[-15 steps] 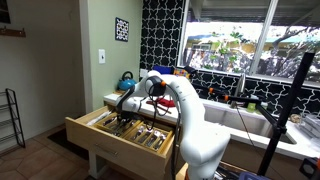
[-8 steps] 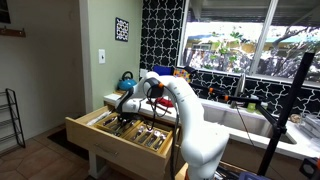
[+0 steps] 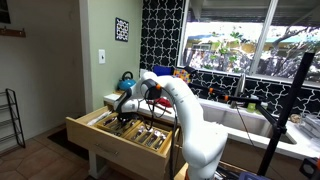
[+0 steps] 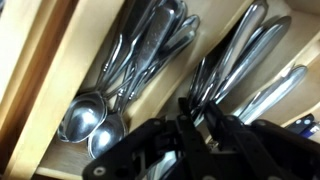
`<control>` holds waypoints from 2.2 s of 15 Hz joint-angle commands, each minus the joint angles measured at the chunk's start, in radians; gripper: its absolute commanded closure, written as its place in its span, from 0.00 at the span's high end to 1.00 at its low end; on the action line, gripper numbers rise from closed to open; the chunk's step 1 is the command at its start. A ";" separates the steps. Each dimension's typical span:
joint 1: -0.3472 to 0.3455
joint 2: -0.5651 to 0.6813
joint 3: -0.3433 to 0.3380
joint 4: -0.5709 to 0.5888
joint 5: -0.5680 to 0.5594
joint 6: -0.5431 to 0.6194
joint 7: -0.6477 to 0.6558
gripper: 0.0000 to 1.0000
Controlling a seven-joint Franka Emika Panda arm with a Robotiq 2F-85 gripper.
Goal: Remove a spoon from the middle compartment of the opened drawer and put it on the counter top, Remove a fork from the middle compartment of the drawer and put it on the counter top
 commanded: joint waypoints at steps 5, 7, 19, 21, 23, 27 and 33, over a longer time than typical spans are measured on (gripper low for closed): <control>0.018 0.022 -0.034 0.031 -0.055 -0.025 0.022 0.20; 0.017 0.020 -0.033 0.029 -0.059 -0.021 0.019 0.08; 0.021 -0.048 -0.029 -0.014 -0.048 -0.046 0.044 0.02; 0.021 -0.056 -0.031 -0.018 -0.048 -0.059 0.051 0.01; 0.018 -0.058 -0.030 -0.017 -0.047 -0.074 0.053 0.01; 0.005 -0.066 -0.012 -0.021 -0.034 -0.072 0.040 0.01; -0.042 -0.204 0.040 -0.121 -0.006 -0.139 -0.047 0.01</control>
